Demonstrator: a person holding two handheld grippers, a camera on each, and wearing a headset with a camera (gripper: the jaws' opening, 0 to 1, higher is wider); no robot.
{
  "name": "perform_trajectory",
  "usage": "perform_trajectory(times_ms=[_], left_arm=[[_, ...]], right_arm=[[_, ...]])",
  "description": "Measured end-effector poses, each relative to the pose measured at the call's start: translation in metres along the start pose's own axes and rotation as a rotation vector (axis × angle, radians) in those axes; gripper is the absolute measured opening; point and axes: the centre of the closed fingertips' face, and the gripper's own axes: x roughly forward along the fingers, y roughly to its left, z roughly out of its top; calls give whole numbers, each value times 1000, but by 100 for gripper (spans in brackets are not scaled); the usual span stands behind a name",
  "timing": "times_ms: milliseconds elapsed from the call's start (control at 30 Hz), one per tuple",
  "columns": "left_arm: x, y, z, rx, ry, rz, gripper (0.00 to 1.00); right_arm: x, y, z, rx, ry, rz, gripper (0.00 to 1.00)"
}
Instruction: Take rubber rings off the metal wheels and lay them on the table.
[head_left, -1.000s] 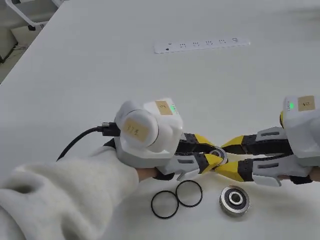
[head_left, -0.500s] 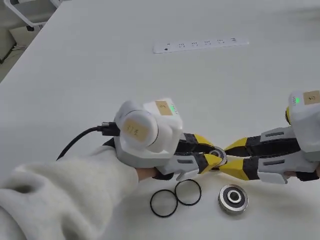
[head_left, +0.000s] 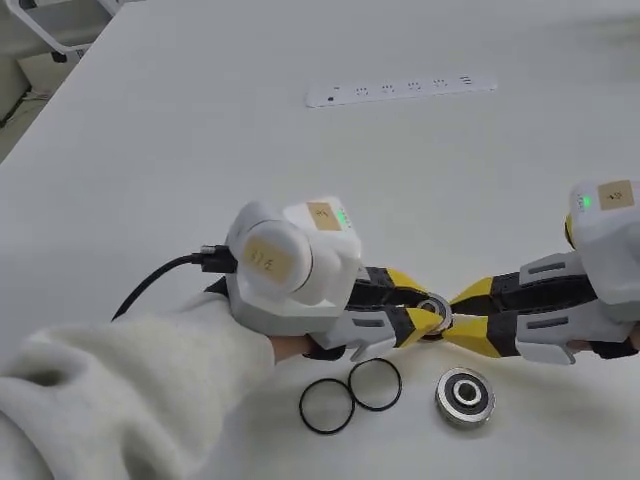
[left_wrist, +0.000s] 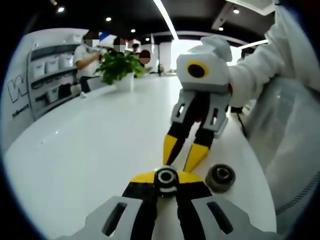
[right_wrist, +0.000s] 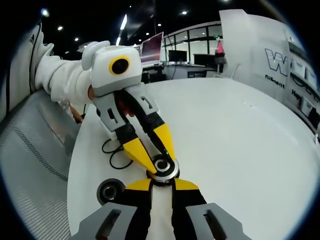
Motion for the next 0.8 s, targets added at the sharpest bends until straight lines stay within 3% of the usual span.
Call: perform_trajectory(times_ms=[167,367,567,633,733,767,800], left_arm=[[0,0,0,2,0,1,13],[0,0,0,5,1,2,13],[0,-1,0,6,3,1,14],[0,-1,0,7,3,2,14],[0,-1,0,5,3,2,14],[0,-1,0,4,3,3,14],[0,-1,0,4,3,3,14]], right_arm=[[0,0,-4,-27,32,-7,2],[0,-1,-5,-24,38,-21,2],[-2,6,-4,-44,34,14,9],[-2,7,-7,-143,53,8,10],[-1,5,-7,-203,61,-28,7],[-1,1,-7,-261,69,-52,5],[0,5,-8,-263,69,-39,4]])
